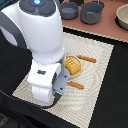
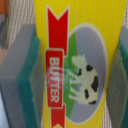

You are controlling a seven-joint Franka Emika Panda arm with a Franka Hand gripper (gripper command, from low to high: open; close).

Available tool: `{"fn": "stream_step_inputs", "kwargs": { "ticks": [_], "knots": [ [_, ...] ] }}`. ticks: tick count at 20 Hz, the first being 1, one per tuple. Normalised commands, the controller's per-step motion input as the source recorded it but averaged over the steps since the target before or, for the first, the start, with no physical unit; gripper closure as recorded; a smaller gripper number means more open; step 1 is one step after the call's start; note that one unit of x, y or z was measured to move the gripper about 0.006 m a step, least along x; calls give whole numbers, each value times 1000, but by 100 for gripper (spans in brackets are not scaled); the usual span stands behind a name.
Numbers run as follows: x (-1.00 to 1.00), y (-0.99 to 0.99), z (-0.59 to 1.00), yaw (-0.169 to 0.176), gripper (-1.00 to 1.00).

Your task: Place the bread, butter, and milk from the table onto the serving area.

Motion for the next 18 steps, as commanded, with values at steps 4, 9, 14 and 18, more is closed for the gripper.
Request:
{"fn": "stream_step_inputs", "kwargs": {
  "ticks": [4,9,14,18],
  "knots": [
    [291,-272,0,-4,-100],
    [470,-126,104,-21,-100],
    [327,-50,855,-103,-100],
    [84,35,1000,-65,-100]
  ]
}}
